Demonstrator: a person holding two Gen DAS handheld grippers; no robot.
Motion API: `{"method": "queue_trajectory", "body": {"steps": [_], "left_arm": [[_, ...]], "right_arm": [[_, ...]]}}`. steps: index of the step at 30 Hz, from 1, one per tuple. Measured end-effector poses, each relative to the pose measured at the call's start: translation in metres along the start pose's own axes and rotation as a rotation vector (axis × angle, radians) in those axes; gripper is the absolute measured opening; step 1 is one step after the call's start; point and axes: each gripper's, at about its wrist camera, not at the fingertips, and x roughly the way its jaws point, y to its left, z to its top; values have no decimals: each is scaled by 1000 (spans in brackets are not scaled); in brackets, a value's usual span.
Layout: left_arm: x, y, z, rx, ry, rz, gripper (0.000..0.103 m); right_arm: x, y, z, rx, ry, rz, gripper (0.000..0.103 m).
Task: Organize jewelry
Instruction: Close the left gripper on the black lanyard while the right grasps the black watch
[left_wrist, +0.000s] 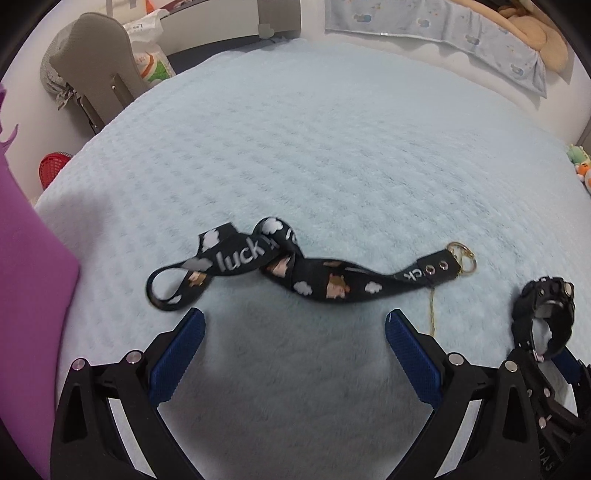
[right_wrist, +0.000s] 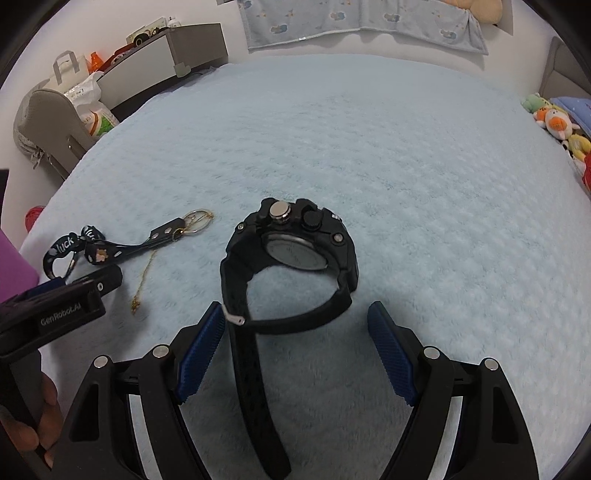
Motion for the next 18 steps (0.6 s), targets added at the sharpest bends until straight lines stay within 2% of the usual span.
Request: {"method": "queue_trajectory", "body": {"steps": [18], "left_arm": [[20,-17,19,4,-27,22,97]], "right_arm": [[25,17,16,-49,-8,-47,84]]}}
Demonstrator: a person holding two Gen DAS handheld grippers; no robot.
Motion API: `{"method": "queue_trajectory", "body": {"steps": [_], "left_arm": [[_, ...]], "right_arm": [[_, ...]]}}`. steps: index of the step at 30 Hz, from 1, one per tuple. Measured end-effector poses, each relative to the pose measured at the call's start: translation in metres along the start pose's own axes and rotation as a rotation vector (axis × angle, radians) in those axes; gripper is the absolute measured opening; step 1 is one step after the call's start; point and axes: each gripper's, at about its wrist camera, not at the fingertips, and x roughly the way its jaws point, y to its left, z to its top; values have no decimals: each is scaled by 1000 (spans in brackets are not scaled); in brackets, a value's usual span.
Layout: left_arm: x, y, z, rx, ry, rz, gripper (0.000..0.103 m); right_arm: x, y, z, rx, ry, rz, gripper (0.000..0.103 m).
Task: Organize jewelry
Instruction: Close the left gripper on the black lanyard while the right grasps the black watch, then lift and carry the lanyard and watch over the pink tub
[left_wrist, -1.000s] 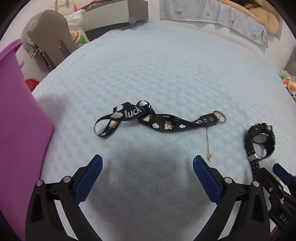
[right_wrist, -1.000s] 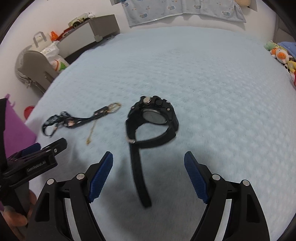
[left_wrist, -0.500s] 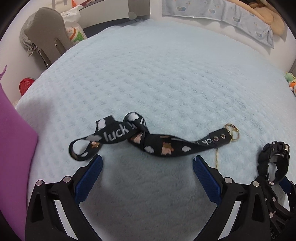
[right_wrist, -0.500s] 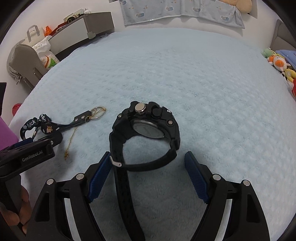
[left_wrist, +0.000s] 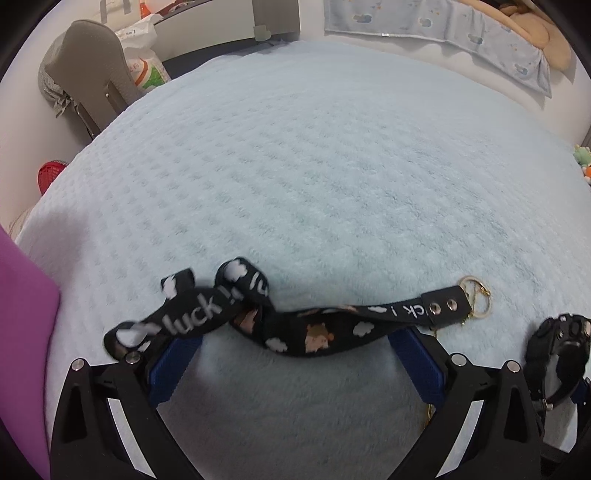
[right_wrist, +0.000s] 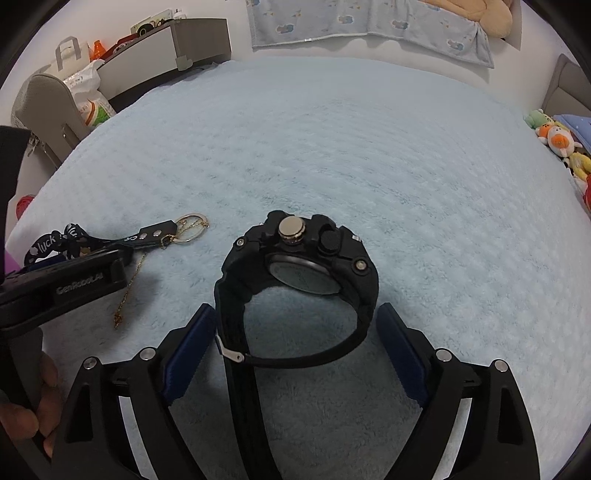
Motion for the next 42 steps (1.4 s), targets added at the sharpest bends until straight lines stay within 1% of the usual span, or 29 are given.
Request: {"method": "queue_trajectory", "body": {"steps": [2,6,7,9,10,11,12,13,14,15,16,19,25,30,33,37,42], "left_arm": [[0,-2,3,-16,0,7,98],[3,-2,11,-27,5,-7,97],[3,-4,11,-25,3,-9,94],[-1,-9,11,-6,-12,-15,83],[-2,-11,12,8,-18,-23,72],[-4,-15,13,29,-26,-34,59],[-5,-19,13,42,-29,-42,54],[-7,-23,12,56,-34,-47,41],[-9,-26,12,63,-35,-47,24],[-11,-29,12,71,-35,-44,22],[-12,-30,12,69,-36,-46,16],[-16,-25,12,39,-29,-86,5],[-36,-21,3,18,-41,-120,5],[-68,-10,-12,7,-76,-171,5],[-87,-7,-20,12,-93,-186,5],[-115,-1,-30,23,-113,-214,5],[-149,8,-43,24,-134,-236,5]], "right_arm": [[1,1,-1,-7,2,-9,84],[2,4,2,-12,4,-13,84],[2,4,3,-12,4,-11,84],[3,7,6,-9,-1,-6,77],[0,6,4,-8,-6,-6,71],[-2,4,2,-5,-10,-8,67],[-3,3,2,-4,-11,-6,66],[-3,1,3,0,-9,1,66],[-3,0,2,2,-9,7,66],[-4,-1,2,-1,-9,12,66],[-4,-2,3,3,-9,19,65],[-10,-9,-2,26,-16,46,65],[-26,-20,-15,61,-39,99,65],[-43,-29,-31,74,-55,121,65],[-55,-33,-38,79,-58,125,65],[-78,-35,-48,80,-75,130,65],[-112,-27,-49,59,-119,146,65]]}}
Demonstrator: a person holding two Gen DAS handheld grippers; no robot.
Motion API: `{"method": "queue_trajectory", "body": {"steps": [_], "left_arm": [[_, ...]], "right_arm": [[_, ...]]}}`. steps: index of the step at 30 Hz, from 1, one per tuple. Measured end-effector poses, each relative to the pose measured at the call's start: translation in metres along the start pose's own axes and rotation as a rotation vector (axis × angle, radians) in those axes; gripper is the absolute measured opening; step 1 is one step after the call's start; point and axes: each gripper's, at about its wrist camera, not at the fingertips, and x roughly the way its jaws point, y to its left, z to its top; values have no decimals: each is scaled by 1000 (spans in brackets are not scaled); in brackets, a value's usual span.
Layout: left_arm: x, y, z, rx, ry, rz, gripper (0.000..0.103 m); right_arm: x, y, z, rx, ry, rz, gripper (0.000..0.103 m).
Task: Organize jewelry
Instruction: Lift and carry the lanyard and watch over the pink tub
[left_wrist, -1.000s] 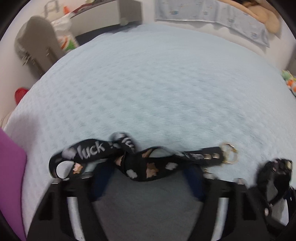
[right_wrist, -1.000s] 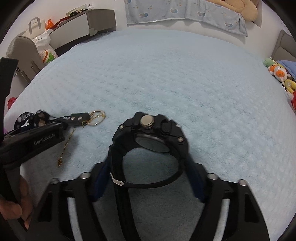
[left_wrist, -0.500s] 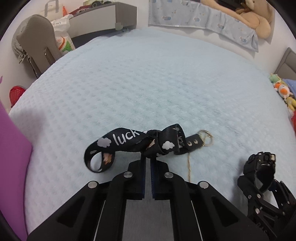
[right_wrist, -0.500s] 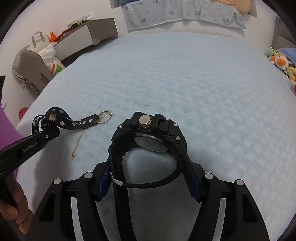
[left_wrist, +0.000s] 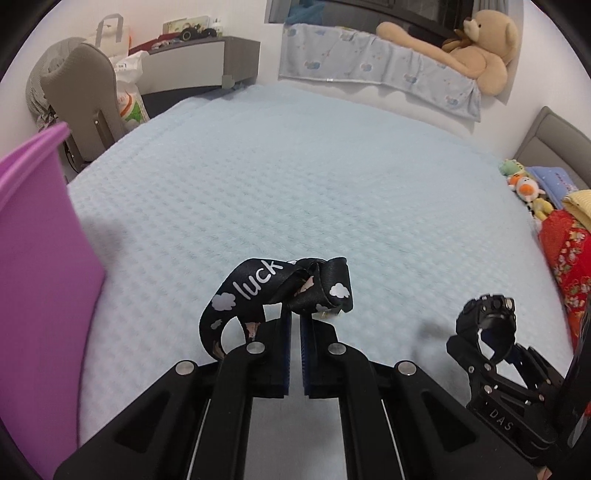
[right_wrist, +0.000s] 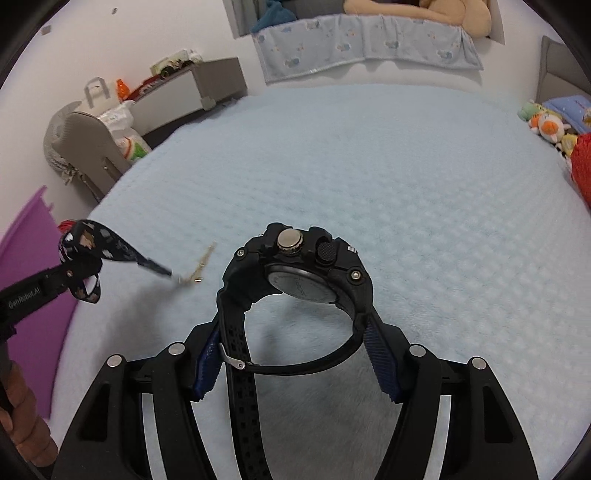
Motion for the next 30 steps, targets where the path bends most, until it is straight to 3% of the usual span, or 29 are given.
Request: {"method": "queue_trajectory", "body": {"steps": [8,13,30], "left_arm": [[-69,15,-4,-17,-53,-28,5],[-112,28,4,-19,-96,-9,5],[-262,106,76,-55,-266,60,5]], "right_arm": [[-59,37,6,-51,-63,62,65],[-94,68,11,-95,-100,110,65],[-171,218,83,-256,-215,353,65]]}}
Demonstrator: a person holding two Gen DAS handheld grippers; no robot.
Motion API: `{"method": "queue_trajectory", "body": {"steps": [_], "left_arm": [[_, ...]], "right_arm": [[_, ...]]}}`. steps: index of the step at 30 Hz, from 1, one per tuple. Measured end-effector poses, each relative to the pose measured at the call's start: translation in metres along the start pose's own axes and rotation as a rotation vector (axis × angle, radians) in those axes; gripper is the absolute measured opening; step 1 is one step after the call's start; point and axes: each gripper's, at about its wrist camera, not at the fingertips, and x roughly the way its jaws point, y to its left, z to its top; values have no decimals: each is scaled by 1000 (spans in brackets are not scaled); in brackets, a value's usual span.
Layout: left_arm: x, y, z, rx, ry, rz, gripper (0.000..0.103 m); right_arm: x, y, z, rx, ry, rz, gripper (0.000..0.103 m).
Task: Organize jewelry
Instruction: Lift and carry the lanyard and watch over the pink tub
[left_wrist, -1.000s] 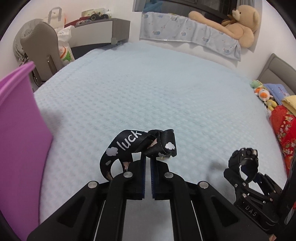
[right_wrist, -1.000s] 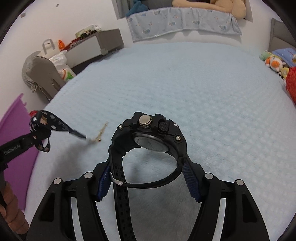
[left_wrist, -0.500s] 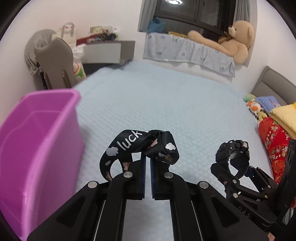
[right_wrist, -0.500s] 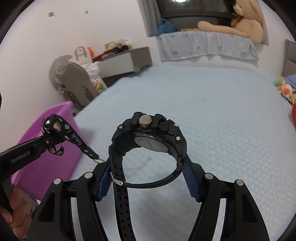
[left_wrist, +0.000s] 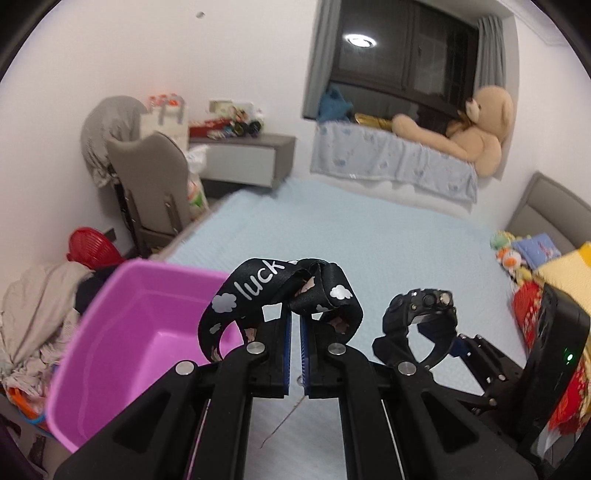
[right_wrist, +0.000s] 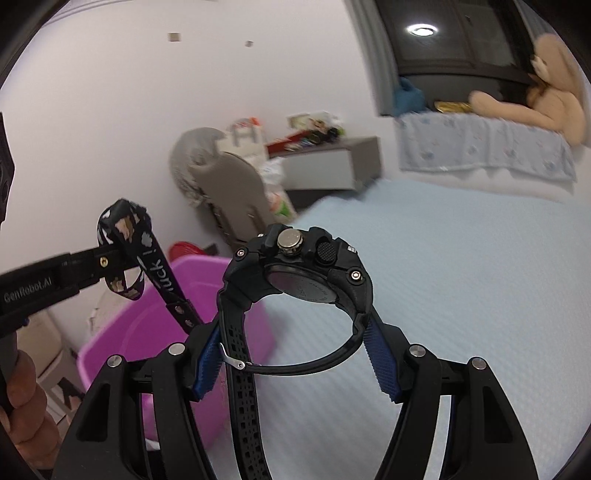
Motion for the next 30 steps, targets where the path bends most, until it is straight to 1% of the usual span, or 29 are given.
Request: {"method": "queue_trajectory", "body": {"steps": [3,5,10,14,18,22,24,26,30], "left_arm": [[-18,23,20,-4,-44,69,5],[-24,40,29,-18,-56,103,5],[-36,79,45,-59,-72,163,5],[-36,105,48,-77,-68,194,5],[-23,128,35,-112,-30,209,5],[-9,155,14,-154,19,231,5],[3,169,4,-185,59,248,5],[16,181,-11,-203,103,275,5],[34,197,-39,-224,162,329,5]], "right_arm": [[6,24,19,-28,-12,43,65],[11,40,32,-43,-17,71,65],[25,75,56,-75,-24,133,65],[46,101,71,-101,-15,173,65],[76,118,70,-120,34,194,65],[105,132,59,-147,99,204,65],[121,137,52,-154,137,203,65],[137,139,45,-156,176,201,65],[169,143,33,-163,254,194,65]]}}
